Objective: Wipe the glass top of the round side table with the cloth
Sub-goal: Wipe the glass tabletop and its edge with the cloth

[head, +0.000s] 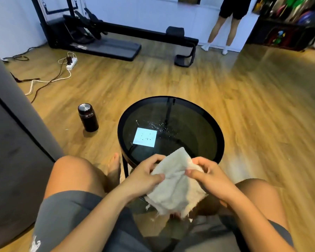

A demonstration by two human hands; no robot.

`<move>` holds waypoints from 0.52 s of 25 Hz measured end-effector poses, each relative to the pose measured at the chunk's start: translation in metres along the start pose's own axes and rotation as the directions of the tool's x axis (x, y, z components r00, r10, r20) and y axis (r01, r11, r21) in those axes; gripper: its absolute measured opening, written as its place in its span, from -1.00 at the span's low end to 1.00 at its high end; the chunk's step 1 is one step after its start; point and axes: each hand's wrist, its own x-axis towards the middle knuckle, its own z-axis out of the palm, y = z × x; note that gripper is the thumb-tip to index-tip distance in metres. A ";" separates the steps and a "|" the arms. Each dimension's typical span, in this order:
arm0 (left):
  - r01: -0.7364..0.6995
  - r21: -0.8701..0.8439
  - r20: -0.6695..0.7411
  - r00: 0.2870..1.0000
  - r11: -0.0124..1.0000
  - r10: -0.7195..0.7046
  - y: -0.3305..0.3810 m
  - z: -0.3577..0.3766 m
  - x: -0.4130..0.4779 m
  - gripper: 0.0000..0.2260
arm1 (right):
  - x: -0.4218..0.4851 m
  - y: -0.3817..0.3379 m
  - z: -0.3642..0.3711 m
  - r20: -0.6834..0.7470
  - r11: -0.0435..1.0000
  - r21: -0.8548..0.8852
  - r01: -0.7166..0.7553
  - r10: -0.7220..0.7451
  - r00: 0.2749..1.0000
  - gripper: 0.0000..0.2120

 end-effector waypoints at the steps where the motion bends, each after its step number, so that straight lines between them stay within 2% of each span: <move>1: -0.022 0.034 0.000 1.000 0.999 0.022 0.000 0.002 0.008 -0.64 | 0.006 -0.002 -0.003 -0.038 1.000 0.006 0.020 -0.020 0.999 -0.91; 5: -0.066 0.204 -0.100 0.991 0.977 0.088 -0.004 -0.006 0.043 -0.62 | 0.046 0.004 -0.004 -0.073 0.994 0.111 0.006 0.002 0.997 -0.82; 8: 0.035 0.371 -0.324 0.942 0.928 0.094 -0.015 -0.021 0.058 -0.57 | 0.076 0.021 0.014 -0.034 0.994 0.112 -0.004 0.008 0.999 -0.80; 9: 0.112 0.509 -0.394 0.912 0.854 0.116 -0.019 -0.021 0.063 -0.55 | 0.086 0.030 0.019 -0.035 0.999 0.050 0.001 0.001 0.999 -0.80; 10: 0.180 0.654 -0.433 0.885 0.734 0.169 -0.024 -0.018 0.069 -0.52 | 0.097 0.037 0.021 -0.047 0.999 -0.047 0.009 -0.011 0.999 -0.81; 11: 0.195 0.763 -0.399 0.892 0.616 0.212 -0.029 -0.011 0.077 -0.50 | 0.107 0.042 0.019 -0.064 0.986 -0.164 0.030 -0.041 0.997 -0.82; 13: 0.101 0.884 -0.191 0.969 0.456 0.155 -0.042 0.008 0.096 -0.47 | 0.130 0.046 0.003 -0.089 0.937 -0.334 0.104 -0.142 0.986 -0.84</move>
